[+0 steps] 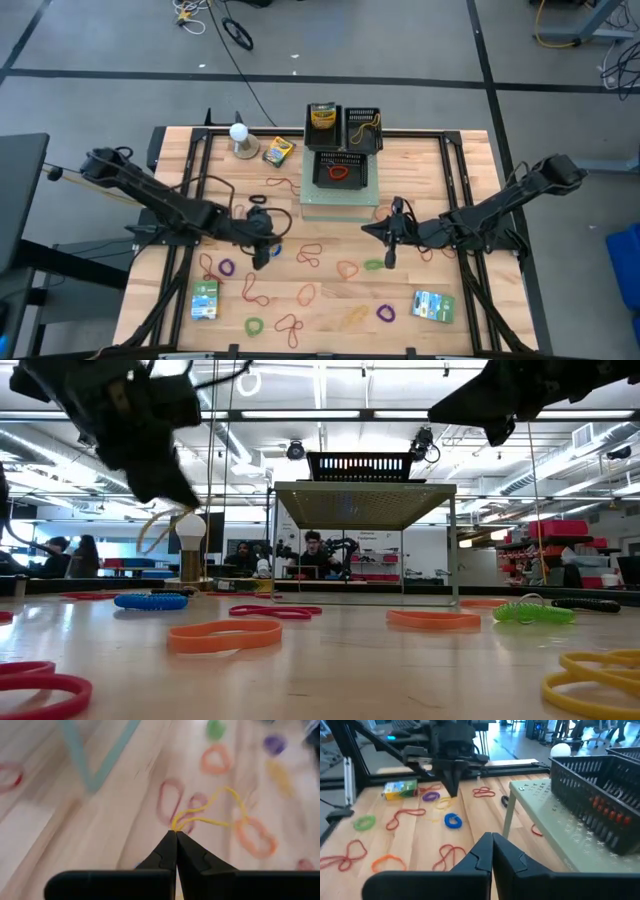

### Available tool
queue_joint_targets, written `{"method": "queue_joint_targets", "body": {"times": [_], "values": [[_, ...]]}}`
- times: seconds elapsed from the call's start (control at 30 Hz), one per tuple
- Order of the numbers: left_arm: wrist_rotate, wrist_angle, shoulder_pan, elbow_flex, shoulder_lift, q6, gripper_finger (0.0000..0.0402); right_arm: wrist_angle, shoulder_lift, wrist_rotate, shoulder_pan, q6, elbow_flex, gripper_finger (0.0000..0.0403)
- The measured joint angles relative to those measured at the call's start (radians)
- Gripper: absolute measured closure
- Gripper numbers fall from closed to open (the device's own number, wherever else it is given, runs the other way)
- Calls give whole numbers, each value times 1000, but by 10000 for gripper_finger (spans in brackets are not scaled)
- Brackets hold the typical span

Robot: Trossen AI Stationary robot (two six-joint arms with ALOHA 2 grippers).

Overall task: Pick & Place Office Desk Supplies
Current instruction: Put the yellow rubber band into the top right black bin on the shelf

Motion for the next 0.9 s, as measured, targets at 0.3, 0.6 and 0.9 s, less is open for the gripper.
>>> {"method": "queue_joint_targets", "body": {"times": [0.3,0.6,0.9], "values": [[-45,402,-19,1,171,49,397,95,99,-156,-38,14,14,353],[-71,714,-20,1,288,80,397,81,254,-181,-44,-8,158,292],[-89,745,-20,1,301,73,397,82,384,-292,-91,21,262,244]]}}
